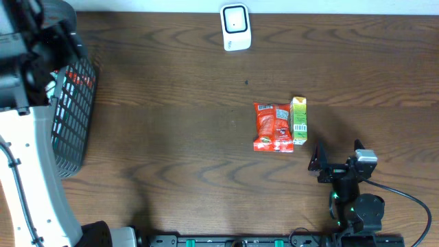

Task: Scan the item barcode
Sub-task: 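Withdraw the left gripper back toward the basket, then lower the left gripper into the basket and grasp the orange Kleenex pack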

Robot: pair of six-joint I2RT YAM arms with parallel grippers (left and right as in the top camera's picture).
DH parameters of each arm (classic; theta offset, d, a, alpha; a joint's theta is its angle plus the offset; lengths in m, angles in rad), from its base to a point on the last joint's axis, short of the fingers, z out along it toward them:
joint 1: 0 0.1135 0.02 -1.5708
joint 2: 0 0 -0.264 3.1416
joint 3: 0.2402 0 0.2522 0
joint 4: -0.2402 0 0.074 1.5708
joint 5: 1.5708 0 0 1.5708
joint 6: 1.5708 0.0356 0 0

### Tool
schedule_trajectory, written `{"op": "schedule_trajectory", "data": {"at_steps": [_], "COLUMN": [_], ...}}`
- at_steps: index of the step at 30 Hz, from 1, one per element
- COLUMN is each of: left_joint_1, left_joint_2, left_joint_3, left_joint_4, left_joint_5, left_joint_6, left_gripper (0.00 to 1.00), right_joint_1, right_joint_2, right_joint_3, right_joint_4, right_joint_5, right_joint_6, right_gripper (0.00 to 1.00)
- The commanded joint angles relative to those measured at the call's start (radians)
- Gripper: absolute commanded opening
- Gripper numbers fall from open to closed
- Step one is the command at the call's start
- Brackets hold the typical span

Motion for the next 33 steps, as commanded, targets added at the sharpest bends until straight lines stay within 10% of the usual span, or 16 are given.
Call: {"op": "schedule_trajectory", "data": {"at_steps": [1,20,33], "left_joint_1": [0.074,0.390,0.474], "left_joint_2": [0.023,0.322,0.340], "left_joint_3": [0.003,-0.043,-0.344], "left_joint_4": [0.006,-0.101,0.124], "left_joint_5": [-0.084,-0.167,-0.171], "left_joint_6": [-0.011,-0.117,-0.058], "left_gripper": [0.92,0.87,0.87], "right_joint_1": [-0.004,-0.004,-0.004], "right_joint_2": [-0.005,-0.005,-0.005], "right_joint_3": [-0.001,-0.001,-0.002], "right_joint_4": [-0.004,-0.004,-0.004], "right_joint_5": [-0.005,-0.005,-0.005], "right_joint_6": [-0.011,-0.011,-0.011], "right_gripper": [0.99,0.99,0.99]}}
